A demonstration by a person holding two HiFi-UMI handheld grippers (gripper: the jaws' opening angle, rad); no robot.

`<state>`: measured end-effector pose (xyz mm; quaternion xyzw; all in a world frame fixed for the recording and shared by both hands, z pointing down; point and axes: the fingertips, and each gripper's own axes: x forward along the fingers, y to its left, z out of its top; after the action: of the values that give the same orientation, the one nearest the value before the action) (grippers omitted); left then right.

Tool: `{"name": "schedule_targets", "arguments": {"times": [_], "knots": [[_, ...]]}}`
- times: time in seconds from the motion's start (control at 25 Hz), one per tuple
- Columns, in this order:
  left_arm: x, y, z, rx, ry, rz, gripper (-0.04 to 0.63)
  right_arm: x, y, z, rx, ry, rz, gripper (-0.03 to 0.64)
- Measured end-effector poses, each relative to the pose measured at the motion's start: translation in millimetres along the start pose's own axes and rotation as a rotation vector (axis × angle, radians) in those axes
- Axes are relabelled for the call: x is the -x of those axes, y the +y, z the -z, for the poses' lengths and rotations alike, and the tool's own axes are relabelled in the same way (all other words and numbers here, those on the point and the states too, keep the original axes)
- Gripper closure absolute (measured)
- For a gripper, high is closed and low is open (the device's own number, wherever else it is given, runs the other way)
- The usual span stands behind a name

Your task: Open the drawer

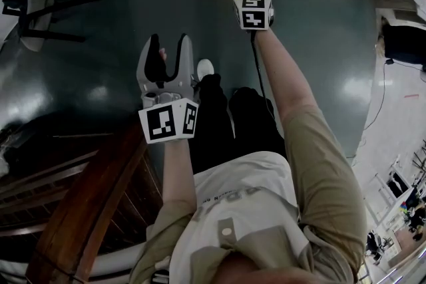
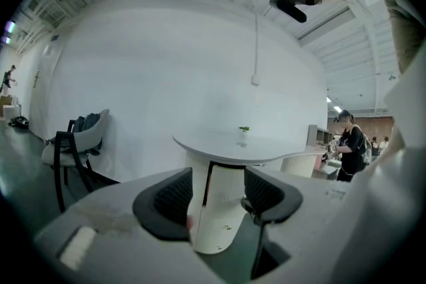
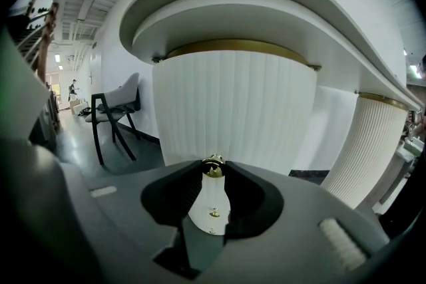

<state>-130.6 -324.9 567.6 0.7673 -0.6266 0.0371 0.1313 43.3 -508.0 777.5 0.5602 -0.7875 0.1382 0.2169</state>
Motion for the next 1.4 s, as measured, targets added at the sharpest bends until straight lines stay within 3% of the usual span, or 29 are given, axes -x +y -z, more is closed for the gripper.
{"name": "schedule_targets", "arguments": {"times": [1.4], "knots": [[45.7, -27.1, -14.6, 0.022, 0.05, -0.026, 0.339, 76.5, 14.6, 51.2, -0.008, 0.104, -0.007, 0.508]]}}
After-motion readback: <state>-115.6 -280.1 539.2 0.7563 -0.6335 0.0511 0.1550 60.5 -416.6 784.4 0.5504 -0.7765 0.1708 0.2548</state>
